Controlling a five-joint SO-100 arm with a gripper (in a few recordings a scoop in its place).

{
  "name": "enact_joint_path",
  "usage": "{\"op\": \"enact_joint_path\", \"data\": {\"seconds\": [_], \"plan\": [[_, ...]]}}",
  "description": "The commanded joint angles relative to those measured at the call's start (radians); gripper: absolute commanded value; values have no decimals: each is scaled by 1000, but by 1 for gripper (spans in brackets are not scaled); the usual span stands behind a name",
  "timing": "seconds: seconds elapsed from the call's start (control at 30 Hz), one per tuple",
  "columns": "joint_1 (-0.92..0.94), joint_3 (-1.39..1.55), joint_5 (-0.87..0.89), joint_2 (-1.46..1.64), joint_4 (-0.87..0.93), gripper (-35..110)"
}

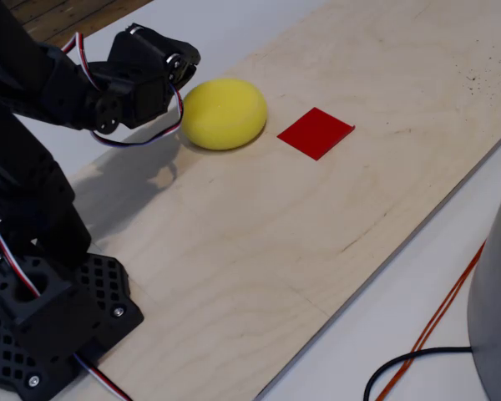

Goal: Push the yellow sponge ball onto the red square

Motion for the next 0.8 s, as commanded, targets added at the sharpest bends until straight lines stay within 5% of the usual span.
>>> {"op": "enact_joint_path", "data": {"seconds": [0.0,0.27,0.77], "plan": [[8,-8,26,-57,-78,0],[12,-26,18,-327,-350,0],[72,-51,-115,-408,-434,0]]}}
